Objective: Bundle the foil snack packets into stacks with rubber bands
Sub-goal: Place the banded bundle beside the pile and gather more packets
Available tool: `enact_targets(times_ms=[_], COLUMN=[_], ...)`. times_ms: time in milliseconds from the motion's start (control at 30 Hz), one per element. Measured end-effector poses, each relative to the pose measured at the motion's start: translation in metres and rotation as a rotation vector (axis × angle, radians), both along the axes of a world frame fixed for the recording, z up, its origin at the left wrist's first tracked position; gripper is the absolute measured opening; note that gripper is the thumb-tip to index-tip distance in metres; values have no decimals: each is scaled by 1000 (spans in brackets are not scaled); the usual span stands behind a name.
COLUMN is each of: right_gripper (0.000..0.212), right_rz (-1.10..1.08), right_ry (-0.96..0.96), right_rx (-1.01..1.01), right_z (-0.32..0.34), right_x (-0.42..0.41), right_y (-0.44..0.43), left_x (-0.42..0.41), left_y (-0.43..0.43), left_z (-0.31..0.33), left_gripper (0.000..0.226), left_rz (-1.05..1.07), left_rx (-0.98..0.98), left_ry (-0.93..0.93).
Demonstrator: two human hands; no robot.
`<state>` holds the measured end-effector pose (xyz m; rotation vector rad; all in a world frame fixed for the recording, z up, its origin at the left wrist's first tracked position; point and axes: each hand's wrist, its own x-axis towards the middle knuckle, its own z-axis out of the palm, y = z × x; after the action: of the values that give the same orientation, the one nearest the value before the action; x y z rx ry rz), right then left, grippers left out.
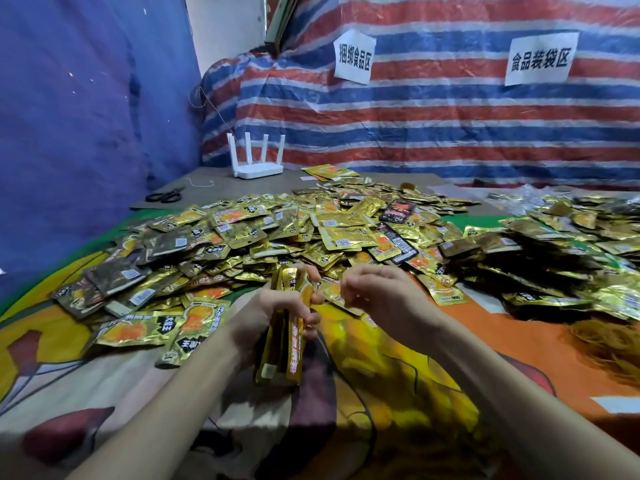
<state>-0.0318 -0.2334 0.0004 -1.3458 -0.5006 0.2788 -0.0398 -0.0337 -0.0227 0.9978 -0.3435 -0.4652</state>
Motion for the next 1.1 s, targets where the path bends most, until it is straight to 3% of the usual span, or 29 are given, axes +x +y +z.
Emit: enact_targets(times_ms=[133,200,300,433,567,700,833,1100], right_gripper=[21,29,40,56,71,66,69,76], right_rz=[41,50,-7,-59,-255,-283,-156,-193], right_ry=[205,244,217,83,-81,-235,-180,-85], right_rx=[429,484,395,253,-98,-461,-524,-356], right_z=[7,7,2,-1,-2,-8,-13,-33], right_x=[1,0,-1,-2,-11,-17,-18,-21], right_y=[6,11,19,16,22,30,28,43], left_x=[-3,-7,-10,-4,0,-2,-3,3], left_y=[-7,-11,-18,-23,-21,-26,-30,-29], left_z=[6,9,11,8,0,0,5,6], left_gripper=[44,40,39,50,45,42,42,38], left_rz=[-13,-3,113,470,778,900,900,988], left_rx=[10,67,183,261,170,137,134,-83], left_ry=[1,-22,-89,-182,-345,-444,-481,-197])
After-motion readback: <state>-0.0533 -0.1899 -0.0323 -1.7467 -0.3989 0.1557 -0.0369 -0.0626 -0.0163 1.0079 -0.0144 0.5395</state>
